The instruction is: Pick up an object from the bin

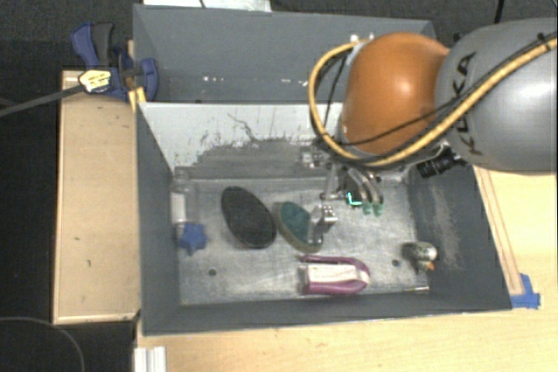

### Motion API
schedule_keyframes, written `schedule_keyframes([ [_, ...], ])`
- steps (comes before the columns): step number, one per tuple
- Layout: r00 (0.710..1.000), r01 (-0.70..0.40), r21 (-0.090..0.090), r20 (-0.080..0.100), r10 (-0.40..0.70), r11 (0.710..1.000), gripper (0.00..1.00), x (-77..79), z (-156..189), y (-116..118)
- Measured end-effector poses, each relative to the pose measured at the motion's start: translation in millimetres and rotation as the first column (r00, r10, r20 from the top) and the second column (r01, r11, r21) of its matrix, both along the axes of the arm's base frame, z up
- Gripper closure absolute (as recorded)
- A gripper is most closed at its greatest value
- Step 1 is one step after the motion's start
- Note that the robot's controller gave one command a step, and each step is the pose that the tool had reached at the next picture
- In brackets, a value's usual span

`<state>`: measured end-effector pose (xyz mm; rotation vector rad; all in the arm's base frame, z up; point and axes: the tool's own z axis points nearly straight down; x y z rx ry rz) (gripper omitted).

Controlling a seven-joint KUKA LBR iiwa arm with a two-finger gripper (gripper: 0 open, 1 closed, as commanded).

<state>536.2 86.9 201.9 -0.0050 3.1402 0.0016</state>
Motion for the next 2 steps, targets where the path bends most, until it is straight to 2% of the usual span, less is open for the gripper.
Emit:
schedule_keyframes([
  [1, 0.959, 0.283, 0.000, 0.000, -0.283, 0.959, 0.00, -6.1, -132, -14],
  [2, 0.929, 0.369, 0.003, 0.002, -0.369, 0.929, 0.00, -16.4, -101, 19],
])
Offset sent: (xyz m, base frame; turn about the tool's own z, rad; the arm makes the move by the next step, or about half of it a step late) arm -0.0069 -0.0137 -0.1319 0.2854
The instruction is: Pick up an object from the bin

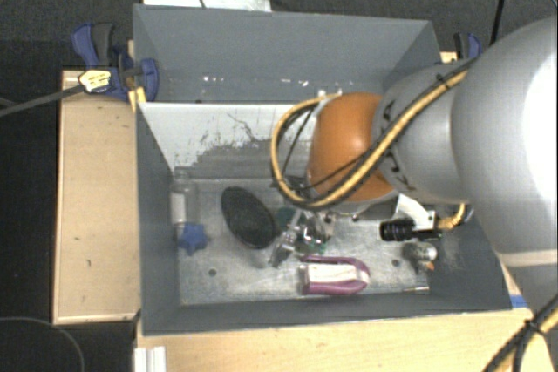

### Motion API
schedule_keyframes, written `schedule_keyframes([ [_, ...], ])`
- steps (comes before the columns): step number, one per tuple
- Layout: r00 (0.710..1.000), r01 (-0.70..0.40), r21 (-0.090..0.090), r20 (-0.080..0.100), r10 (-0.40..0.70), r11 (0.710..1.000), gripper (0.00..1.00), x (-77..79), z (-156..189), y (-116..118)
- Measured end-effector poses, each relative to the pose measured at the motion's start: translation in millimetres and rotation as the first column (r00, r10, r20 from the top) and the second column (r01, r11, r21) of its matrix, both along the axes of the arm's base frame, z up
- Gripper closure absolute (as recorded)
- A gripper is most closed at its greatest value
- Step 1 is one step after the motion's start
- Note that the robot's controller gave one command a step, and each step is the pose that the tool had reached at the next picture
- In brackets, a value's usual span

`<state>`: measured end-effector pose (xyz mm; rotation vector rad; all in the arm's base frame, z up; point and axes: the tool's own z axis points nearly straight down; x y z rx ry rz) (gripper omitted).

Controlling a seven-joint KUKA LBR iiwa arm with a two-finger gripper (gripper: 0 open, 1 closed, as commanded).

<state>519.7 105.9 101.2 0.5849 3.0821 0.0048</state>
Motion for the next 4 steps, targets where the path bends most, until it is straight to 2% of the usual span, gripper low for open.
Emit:
schedule_keyframes([
  [1, 0.976, 0.216, 0.000, 0.001, -0.216, 0.976, 0.00, 4.2, -1, 2],
  [2, 0.896, 0.444, -0.001, -0.004, -0.444, 0.896, 0.00, 27.0, -30, 17],
  [3, 0.739, 0.673, 0.000, -0.007, -0.673, 0.739, 0.00, 23.2, -30, -8],
  [4, 0.743, 0.670, 0.002, -0.005, -0.670, 0.743, 1.00, 24.3, -28, -7],
])
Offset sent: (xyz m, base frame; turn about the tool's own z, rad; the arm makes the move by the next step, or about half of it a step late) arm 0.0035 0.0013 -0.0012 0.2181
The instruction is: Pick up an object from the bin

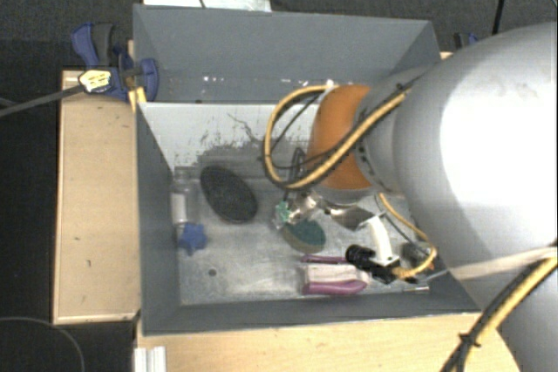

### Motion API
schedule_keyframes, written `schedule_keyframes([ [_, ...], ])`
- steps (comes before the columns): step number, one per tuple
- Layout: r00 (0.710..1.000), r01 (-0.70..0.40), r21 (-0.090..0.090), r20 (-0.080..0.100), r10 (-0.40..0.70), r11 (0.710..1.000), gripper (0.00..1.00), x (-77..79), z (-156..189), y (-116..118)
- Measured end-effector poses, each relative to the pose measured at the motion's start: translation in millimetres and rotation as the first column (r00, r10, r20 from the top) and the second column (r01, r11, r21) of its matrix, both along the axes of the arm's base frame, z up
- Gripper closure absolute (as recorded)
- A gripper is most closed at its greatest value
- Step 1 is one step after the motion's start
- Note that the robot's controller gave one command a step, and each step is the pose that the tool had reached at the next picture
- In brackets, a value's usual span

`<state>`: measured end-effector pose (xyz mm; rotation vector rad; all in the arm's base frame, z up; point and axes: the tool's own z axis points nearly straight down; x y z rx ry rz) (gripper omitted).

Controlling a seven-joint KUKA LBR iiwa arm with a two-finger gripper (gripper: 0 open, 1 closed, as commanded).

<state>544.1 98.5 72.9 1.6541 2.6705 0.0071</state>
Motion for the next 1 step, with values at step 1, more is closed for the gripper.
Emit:
schedule_keyframes([
  [1, 1.000, -0.006, -0.002, 0.006, 0.006, 1.000, 1.00, 2.1, 80.5, 0.4],
])
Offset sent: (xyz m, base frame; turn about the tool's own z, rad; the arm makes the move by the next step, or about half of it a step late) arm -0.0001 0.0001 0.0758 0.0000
